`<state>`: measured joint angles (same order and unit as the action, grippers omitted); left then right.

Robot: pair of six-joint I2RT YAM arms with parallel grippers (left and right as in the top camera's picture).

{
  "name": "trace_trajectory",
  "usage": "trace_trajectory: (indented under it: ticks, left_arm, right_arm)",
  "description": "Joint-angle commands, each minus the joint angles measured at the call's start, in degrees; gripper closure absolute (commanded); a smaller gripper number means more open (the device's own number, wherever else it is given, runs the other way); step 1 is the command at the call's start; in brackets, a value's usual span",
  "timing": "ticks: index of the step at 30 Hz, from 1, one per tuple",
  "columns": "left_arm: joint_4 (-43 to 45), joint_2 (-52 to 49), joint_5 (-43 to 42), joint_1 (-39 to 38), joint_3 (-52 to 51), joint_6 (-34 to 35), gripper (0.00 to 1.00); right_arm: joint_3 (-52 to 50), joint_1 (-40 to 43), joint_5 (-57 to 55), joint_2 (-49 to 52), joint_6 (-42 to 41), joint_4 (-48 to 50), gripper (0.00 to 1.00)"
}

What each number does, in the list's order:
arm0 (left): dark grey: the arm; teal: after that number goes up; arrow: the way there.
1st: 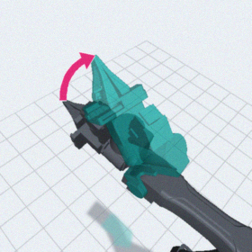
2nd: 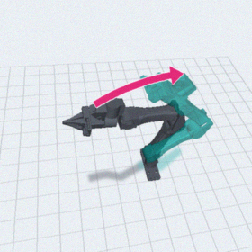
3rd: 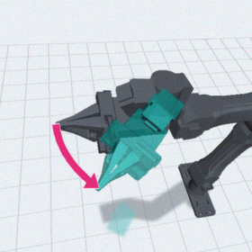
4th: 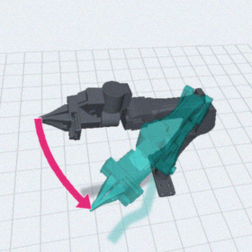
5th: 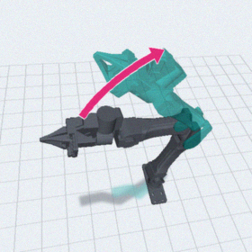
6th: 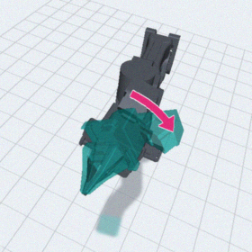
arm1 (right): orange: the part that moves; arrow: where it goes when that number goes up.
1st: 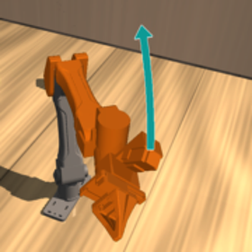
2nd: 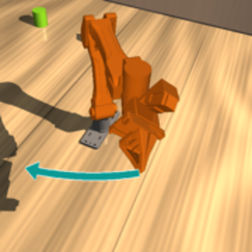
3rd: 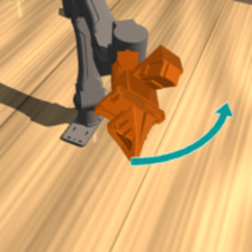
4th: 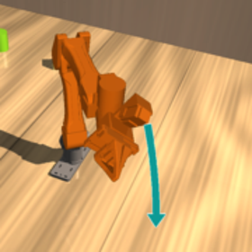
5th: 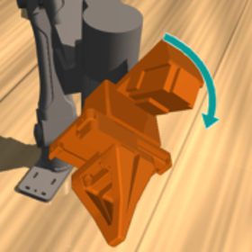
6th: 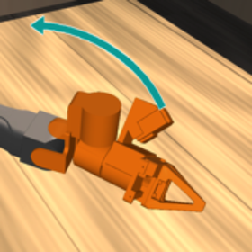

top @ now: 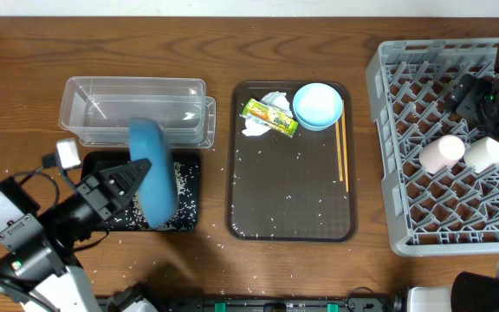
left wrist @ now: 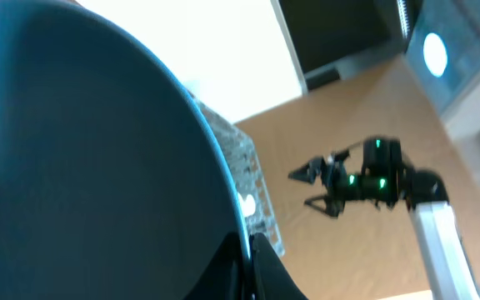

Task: Sort waste into correct bins and load items into the dishwasher rack
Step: 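Carry the empty blue bowl back and set it on the brown tray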

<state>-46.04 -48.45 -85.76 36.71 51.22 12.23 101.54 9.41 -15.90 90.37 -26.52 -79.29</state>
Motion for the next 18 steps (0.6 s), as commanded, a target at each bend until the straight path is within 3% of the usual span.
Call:
trace_trajectory:
  ticks: [1,6,18]
  left_arm:
    - [6.14,2.62,5.90,-7.06,3.72,14.71,0.94]
    - [19.71,3.45,12.41,-22.47,3.85,27.30,0.94]
    - [19.41,-5.49,45.16,-62.47,3.85,27.19,0.94]
  right_arm:
    - [0.39,0.28,-0.35,0.02,0.00,-0.02,0.01]
    - [0.39,0.28,-0.35,0.02,0.00,0.00,0.01]
    - [0.39,0.26,-0.35,0.02,-0.02,0.00,0.01]
